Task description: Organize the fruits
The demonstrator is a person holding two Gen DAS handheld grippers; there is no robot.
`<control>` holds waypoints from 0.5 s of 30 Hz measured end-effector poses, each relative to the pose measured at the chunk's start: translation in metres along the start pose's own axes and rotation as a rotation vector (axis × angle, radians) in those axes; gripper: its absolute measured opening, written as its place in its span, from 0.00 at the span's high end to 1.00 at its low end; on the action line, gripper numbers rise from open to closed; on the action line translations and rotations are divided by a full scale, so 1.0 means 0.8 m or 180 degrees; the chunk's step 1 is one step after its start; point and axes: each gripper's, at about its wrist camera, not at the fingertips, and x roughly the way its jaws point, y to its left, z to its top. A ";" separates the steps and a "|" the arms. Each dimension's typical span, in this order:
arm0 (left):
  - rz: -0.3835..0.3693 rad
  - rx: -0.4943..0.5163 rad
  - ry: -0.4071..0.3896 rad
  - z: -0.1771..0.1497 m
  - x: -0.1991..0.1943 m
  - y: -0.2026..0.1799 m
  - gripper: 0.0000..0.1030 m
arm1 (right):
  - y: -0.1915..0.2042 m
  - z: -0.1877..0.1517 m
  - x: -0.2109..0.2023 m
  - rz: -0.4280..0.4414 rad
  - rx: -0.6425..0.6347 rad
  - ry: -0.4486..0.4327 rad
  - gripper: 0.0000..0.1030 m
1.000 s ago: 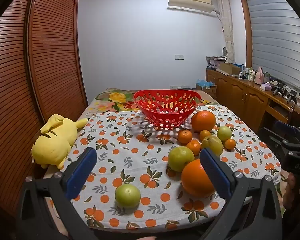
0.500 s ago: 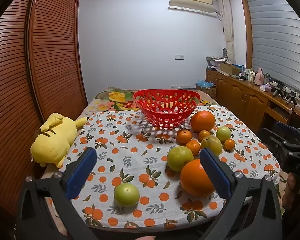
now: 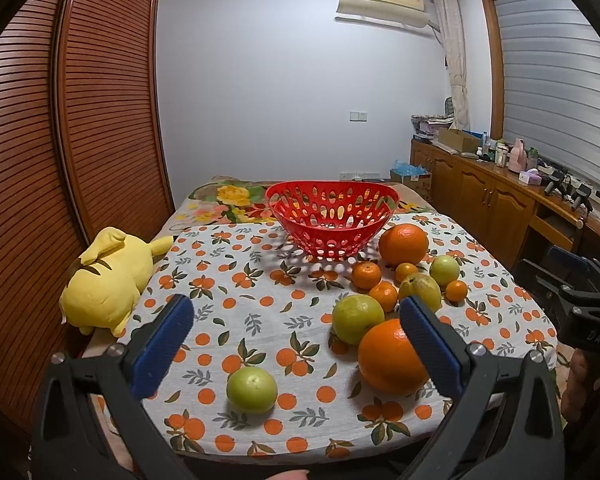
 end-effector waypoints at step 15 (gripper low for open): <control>-0.0005 -0.0012 -0.0005 0.000 -0.001 0.000 0.00 | 0.001 -0.001 -0.001 0.0003 0.0001 -0.0003 0.00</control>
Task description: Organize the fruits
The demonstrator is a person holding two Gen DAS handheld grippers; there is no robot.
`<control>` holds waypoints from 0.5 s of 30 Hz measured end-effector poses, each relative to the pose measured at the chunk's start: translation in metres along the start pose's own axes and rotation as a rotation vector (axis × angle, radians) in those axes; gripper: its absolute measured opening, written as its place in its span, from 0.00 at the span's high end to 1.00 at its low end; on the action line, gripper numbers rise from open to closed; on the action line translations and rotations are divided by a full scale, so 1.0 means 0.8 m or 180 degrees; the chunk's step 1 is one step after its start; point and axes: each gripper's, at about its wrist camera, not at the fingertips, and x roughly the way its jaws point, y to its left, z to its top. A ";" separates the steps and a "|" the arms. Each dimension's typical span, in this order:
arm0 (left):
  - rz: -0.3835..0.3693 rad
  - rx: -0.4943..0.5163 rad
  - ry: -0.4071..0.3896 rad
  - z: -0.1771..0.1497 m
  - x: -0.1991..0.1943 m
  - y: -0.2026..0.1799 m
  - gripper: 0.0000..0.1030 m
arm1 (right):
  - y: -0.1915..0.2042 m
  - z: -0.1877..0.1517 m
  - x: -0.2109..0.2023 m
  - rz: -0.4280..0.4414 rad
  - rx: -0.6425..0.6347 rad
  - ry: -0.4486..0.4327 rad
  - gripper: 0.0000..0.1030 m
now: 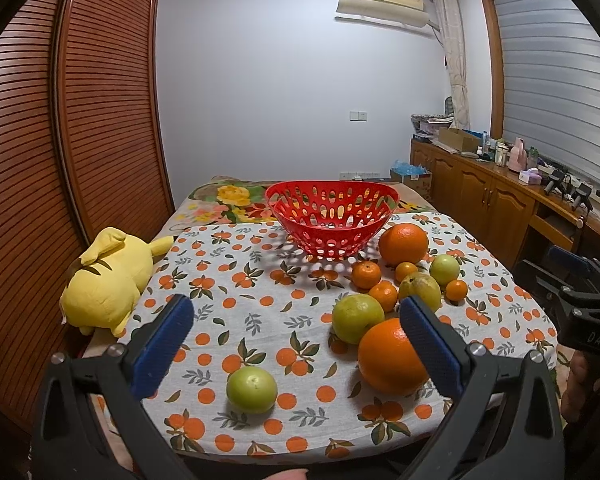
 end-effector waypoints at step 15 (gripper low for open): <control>-0.0005 0.0007 0.0010 0.004 -0.003 -0.006 0.00 | 0.000 0.000 0.000 0.0000 0.0003 -0.0003 0.00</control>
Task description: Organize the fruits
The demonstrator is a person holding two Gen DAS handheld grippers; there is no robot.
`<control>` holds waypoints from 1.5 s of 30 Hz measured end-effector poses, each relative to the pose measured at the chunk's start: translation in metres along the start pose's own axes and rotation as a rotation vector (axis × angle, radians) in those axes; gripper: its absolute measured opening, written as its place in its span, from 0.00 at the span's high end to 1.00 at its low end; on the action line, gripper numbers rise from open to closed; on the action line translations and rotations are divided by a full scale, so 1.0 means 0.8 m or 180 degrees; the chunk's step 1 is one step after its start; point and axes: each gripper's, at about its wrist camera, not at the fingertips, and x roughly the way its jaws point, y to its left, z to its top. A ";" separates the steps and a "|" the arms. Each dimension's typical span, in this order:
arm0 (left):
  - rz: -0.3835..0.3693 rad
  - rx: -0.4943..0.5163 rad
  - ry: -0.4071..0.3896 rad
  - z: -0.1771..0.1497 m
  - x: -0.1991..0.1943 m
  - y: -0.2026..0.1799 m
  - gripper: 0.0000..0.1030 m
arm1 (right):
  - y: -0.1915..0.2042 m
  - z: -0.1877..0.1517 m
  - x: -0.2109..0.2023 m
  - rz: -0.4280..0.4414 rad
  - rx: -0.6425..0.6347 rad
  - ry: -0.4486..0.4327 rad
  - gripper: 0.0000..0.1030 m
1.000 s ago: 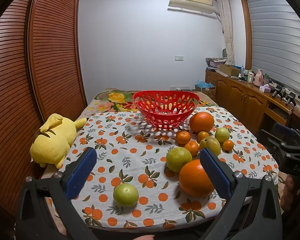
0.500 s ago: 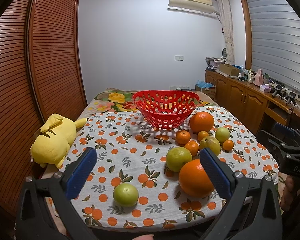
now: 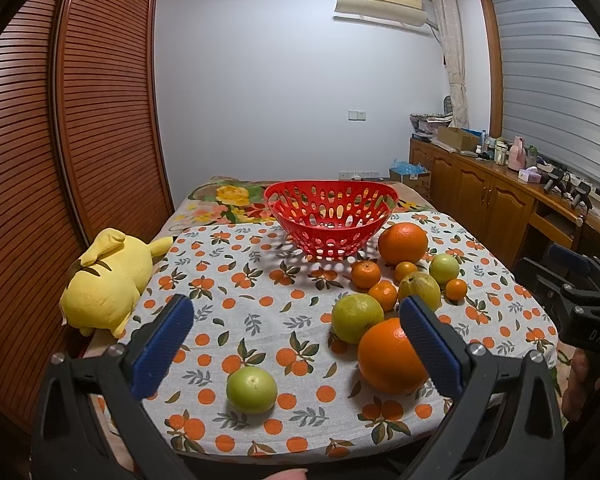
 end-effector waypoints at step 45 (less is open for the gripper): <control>-0.0029 -0.0150 0.0577 -0.071 0.074 0.050 0.00 | 0.040 -0.031 0.062 0.0498 -0.0092 0.0383 0.00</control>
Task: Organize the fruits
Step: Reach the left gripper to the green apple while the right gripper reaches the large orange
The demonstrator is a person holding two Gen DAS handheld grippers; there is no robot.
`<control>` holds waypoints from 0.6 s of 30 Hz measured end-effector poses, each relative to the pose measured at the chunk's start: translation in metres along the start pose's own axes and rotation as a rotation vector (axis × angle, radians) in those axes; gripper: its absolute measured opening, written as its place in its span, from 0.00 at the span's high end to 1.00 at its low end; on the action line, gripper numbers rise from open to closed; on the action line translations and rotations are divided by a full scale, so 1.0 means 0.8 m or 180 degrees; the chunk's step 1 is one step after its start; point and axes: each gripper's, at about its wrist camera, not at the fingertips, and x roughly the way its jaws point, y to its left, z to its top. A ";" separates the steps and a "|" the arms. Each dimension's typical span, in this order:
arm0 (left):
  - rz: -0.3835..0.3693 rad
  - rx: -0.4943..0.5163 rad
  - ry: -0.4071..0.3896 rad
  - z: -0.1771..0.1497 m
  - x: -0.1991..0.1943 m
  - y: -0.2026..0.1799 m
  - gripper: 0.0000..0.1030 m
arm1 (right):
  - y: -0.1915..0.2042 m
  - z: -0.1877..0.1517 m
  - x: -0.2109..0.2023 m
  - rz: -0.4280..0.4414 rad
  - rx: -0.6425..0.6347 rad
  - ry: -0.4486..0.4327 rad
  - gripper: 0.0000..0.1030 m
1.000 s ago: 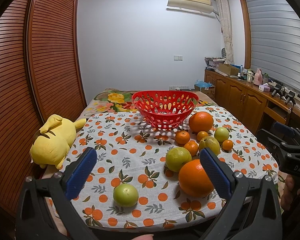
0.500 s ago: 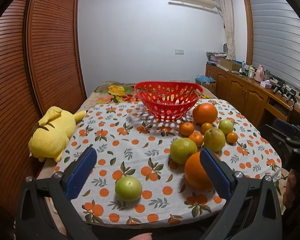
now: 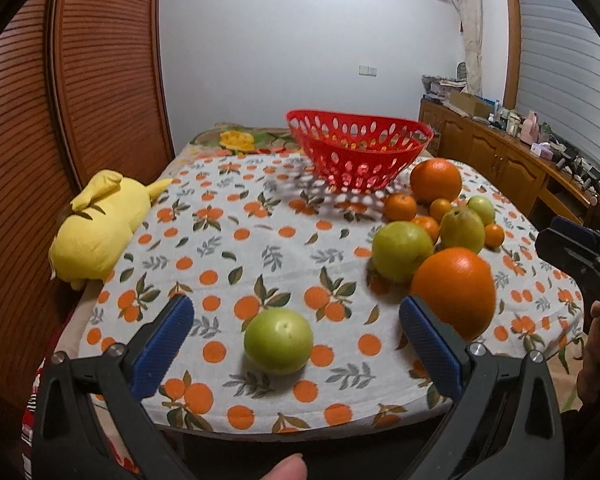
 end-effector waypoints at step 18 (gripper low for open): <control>-0.0232 -0.0204 0.0440 -0.037 0.071 0.040 0.10 | 0.025 -0.017 0.072 0.0317 -0.0234 0.0505 0.06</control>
